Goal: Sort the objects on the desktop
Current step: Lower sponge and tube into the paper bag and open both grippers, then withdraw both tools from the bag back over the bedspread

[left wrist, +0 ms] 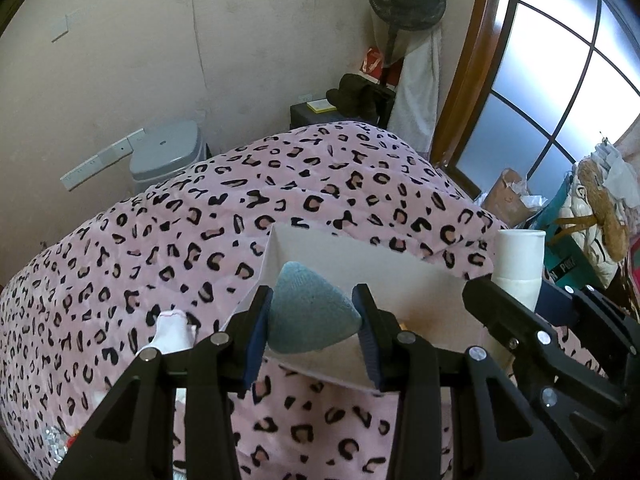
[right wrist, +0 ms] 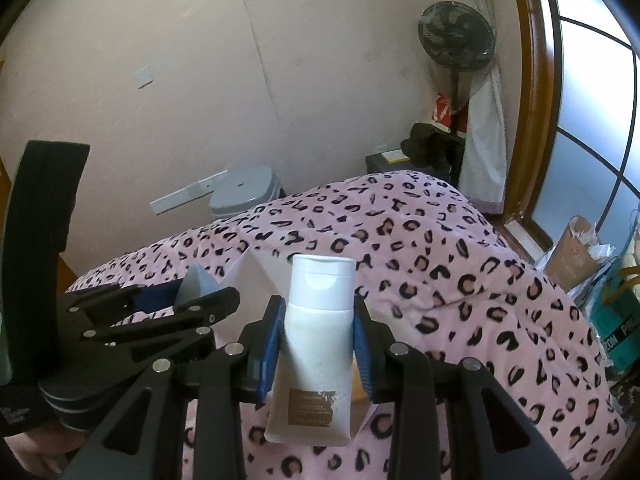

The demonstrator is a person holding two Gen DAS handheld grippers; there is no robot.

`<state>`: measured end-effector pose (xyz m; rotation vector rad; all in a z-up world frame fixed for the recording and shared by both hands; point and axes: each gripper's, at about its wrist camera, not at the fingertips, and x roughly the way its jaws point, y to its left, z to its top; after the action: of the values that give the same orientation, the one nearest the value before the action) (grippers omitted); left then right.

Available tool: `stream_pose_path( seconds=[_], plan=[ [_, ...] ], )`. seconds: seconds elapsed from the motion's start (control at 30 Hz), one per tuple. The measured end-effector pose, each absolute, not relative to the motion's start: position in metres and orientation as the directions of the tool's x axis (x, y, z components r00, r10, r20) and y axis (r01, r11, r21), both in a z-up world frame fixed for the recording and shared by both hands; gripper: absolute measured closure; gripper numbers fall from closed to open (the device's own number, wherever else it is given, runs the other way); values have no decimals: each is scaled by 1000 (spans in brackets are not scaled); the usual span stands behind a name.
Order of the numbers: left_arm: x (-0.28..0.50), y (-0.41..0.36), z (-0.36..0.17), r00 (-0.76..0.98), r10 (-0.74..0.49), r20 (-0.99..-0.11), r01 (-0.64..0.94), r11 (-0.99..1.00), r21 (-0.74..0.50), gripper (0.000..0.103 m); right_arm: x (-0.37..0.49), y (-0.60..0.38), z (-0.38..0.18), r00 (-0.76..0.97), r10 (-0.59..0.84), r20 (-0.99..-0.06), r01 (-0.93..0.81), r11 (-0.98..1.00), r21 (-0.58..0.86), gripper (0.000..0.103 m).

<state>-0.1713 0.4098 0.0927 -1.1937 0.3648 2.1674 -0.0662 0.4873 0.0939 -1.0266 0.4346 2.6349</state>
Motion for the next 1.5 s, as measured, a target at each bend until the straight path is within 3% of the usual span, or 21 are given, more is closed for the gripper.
stream_pose_path(
  seconds=[0.8,0.87,1.03,1.2,1.5],
  plan=[
    [-190,424,30,-325,359,-875,-620,-779,-89,61,-88,502,36,-628,127,-768,-392,-904,171,70],
    [-190,423,31,-331,358,-873,-617,-782,-87,59,-89,503,35,-626,121,-770,-395,-901,179,69],
    [-193,417,36,-348,364,-864,-604,-792,-90,33,-89,506,35,-610,98,-787,-407,-890,204,68],
    [-193,412,40,-334,374,-865,-600,-792,-111,32,-85,509,39,-608,78,-790,-418,-877,235,60],
    [-180,405,58,-377,377,-846,-606,-791,-83,31,-77,505,60,-621,66,-781,-405,-880,247,59]
  ],
)
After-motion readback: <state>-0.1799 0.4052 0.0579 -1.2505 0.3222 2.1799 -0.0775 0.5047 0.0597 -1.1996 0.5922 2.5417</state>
